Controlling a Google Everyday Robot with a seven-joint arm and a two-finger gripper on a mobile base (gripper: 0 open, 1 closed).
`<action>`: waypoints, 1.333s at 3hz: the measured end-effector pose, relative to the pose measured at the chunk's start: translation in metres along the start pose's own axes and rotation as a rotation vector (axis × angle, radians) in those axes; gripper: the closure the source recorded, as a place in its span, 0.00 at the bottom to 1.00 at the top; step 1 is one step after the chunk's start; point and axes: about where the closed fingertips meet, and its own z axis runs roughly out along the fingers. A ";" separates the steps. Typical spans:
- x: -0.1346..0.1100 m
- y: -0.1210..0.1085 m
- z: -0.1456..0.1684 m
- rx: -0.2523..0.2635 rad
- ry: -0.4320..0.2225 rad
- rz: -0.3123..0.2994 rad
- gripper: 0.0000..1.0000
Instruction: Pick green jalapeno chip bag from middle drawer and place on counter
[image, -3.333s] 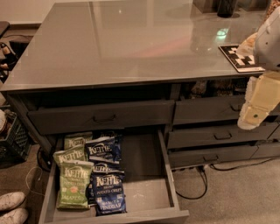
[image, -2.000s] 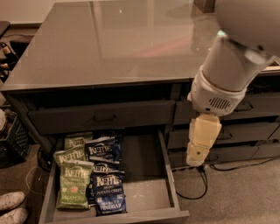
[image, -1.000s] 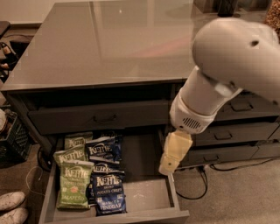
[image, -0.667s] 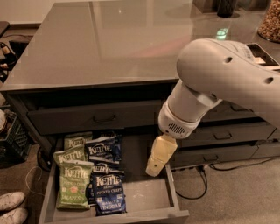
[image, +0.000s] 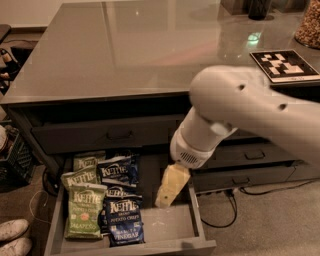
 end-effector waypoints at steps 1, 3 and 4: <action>-0.013 -0.003 0.049 -0.003 -0.030 0.011 0.00; -0.023 -0.004 0.092 -0.073 -0.069 0.041 0.00; -0.028 0.001 0.101 -0.077 -0.066 0.021 0.00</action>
Offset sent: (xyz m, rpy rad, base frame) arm 0.0238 0.0767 -0.1193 0.1706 0.1305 -0.0319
